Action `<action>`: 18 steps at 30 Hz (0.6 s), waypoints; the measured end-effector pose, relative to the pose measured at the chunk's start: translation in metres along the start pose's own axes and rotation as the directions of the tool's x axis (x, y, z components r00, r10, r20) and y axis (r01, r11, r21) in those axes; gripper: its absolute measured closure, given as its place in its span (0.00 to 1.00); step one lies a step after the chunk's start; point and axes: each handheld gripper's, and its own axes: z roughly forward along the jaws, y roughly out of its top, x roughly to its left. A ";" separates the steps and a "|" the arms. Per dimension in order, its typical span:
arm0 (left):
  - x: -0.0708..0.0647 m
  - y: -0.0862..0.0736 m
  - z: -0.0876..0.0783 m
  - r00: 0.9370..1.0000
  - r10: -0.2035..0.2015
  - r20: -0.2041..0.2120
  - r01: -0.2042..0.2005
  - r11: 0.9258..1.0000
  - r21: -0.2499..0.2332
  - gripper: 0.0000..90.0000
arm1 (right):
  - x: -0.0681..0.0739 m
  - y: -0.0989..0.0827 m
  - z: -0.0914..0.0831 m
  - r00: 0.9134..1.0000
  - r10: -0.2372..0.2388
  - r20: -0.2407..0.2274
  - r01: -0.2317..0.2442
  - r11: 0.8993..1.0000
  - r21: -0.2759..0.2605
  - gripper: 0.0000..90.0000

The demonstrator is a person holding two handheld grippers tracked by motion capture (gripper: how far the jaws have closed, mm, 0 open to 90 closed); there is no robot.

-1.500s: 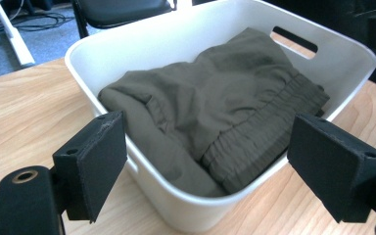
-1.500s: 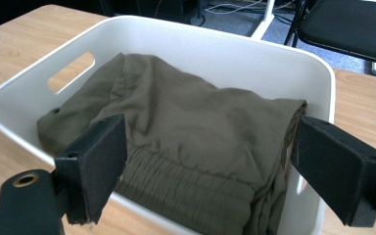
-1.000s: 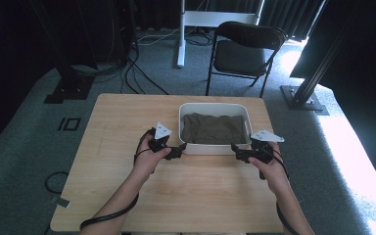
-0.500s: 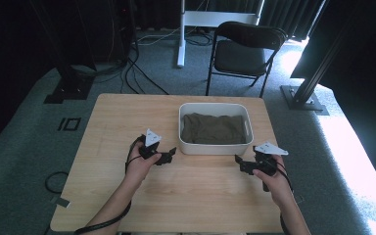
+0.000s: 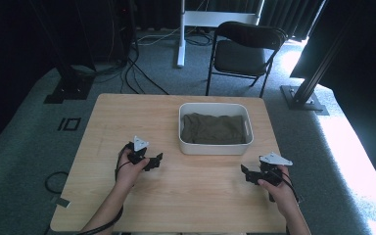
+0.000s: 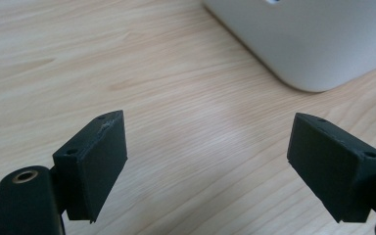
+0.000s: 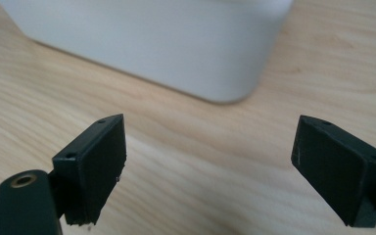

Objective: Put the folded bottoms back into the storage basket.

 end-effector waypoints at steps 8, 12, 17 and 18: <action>0.017 -0.016 -0.008 0.997 -0.050 -0.055 0.051 0.999 0.014 0.18 | -0.004 -0.016 -0.003 0.999 -0.002 0.034 0.000 0.999 0.040 0.14; 0.024 -0.023 -0.011 0.993 -0.089 -0.073 0.089 0.996 -0.002 0.18 | -0.004 -0.023 -0.003 0.999 0.008 0.043 -0.011 0.998 0.060 0.14; 0.033 -0.033 -0.016 0.987 -0.105 -0.119 0.107 0.994 0.009 0.18 | -0.007 -0.028 -0.004 0.997 0.025 0.070 -0.030 0.996 0.082 0.13; 0.035 -0.034 -0.017 0.985 -0.111 -0.128 0.114 0.993 0.012 0.18 | -0.008 -0.030 -0.004 0.997 0.027 0.075 -0.033 0.996 0.079 0.14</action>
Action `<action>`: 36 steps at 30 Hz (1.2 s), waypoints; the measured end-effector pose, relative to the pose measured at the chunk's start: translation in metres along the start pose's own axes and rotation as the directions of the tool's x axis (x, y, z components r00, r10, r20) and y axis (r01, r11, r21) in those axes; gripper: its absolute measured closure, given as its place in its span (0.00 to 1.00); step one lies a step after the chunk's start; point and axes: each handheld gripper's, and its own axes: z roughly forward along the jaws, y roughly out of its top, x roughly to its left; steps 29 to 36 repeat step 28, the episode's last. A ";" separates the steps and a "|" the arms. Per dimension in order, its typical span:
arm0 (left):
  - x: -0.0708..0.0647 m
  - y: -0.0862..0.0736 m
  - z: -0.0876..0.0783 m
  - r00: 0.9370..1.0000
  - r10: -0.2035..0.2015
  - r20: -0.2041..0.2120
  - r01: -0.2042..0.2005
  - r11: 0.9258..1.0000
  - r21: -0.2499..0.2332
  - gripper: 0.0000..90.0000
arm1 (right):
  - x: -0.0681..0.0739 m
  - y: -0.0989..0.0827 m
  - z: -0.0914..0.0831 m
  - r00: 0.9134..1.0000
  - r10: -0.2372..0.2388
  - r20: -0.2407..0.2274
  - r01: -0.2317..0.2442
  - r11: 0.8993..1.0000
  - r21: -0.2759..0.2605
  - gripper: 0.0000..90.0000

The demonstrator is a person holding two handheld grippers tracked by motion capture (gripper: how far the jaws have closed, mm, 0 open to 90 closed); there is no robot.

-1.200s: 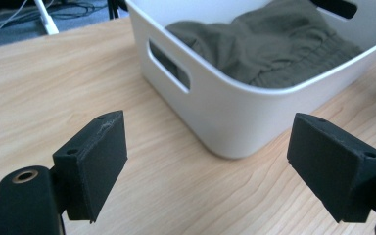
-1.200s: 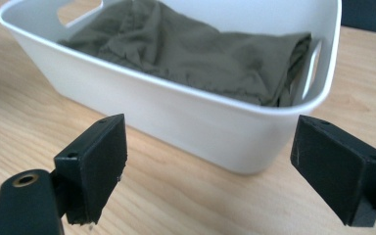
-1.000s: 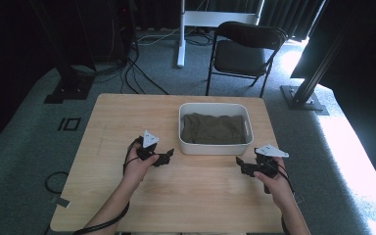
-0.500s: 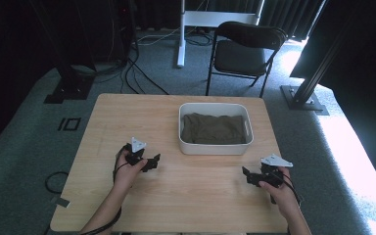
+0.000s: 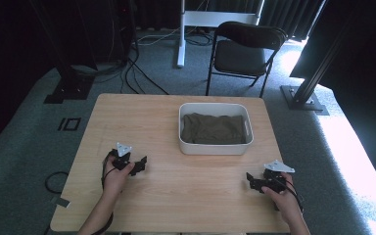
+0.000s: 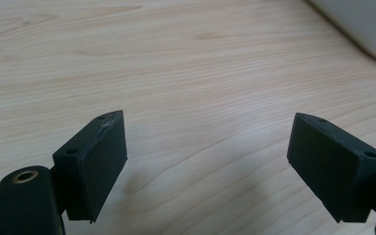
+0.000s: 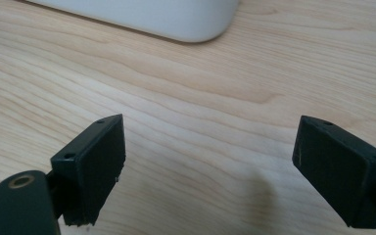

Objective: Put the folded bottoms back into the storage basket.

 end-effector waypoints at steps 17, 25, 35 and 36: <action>0.004 -0.010 -0.004 0.990 -0.044 -0.133 0.056 0.995 0.084 0.17 | -0.004 -0.014 0.003 0.999 0.045 0.017 -0.045 0.997 0.060 0.13; 0.003 -0.011 -0.004 0.988 -0.054 -0.143 0.067 0.994 0.085 0.15 | -0.004 -0.014 0.003 0.999 0.043 0.017 -0.044 0.997 0.059 0.13; 0.003 -0.010 -0.003 0.987 -0.057 -0.147 0.071 0.994 0.088 0.14 | -0.004 -0.014 0.003 0.999 0.043 0.017 -0.044 0.997 0.060 0.13; 0.003 -0.010 -0.003 0.987 -0.057 -0.147 0.071 0.994 0.088 0.14 | -0.004 -0.014 0.003 0.999 0.043 0.017 -0.044 0.997 0.060 0.13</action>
